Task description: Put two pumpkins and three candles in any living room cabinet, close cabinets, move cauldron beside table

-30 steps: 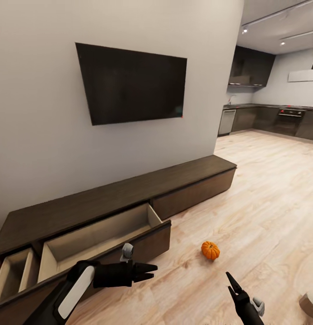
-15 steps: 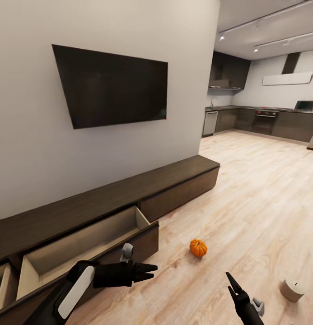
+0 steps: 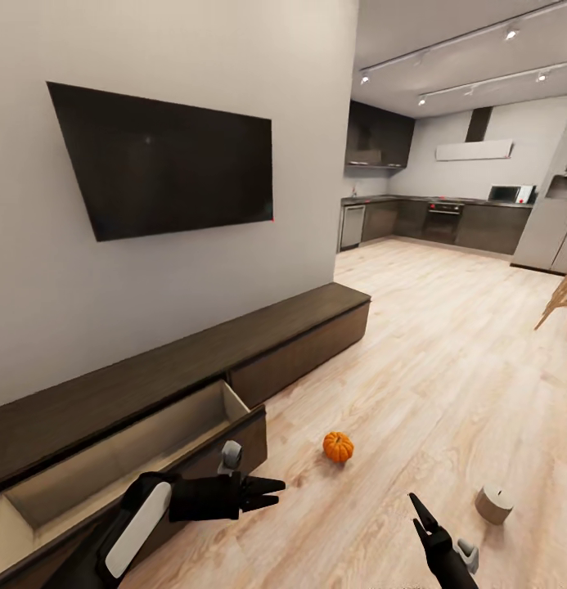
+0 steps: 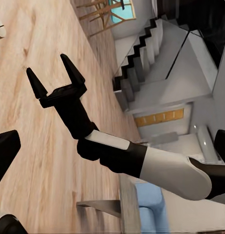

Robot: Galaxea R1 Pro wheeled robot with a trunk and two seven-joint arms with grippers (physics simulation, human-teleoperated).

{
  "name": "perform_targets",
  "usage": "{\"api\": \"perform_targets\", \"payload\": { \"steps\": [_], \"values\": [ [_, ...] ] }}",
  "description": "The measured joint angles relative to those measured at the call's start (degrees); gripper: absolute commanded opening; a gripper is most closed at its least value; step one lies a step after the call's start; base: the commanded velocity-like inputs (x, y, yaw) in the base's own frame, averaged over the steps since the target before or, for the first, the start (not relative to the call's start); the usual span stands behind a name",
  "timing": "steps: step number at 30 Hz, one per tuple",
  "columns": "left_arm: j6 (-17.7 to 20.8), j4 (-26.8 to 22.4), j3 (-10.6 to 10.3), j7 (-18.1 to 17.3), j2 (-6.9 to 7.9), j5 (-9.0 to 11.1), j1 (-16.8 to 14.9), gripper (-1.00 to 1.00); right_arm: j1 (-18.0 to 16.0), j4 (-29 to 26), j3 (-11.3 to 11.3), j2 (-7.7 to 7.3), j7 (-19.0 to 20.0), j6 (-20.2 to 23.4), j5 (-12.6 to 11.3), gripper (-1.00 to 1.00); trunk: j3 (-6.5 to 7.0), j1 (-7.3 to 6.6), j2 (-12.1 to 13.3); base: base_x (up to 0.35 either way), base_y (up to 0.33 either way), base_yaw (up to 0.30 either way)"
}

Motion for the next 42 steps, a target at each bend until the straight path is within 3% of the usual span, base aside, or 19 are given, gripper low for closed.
{"api": "perform_targets", "payload": {
  "steps": [42],
  "values": [
    [0.0,0.1,0.1,0.0,0.00,0.0,0.0,1.00,0.0,0.0,0.0,0.00,0.0,-0.1,0.0,1.00,2.42,0.00,0.0,-0.043,0.000,-0.211]
  ]
}}
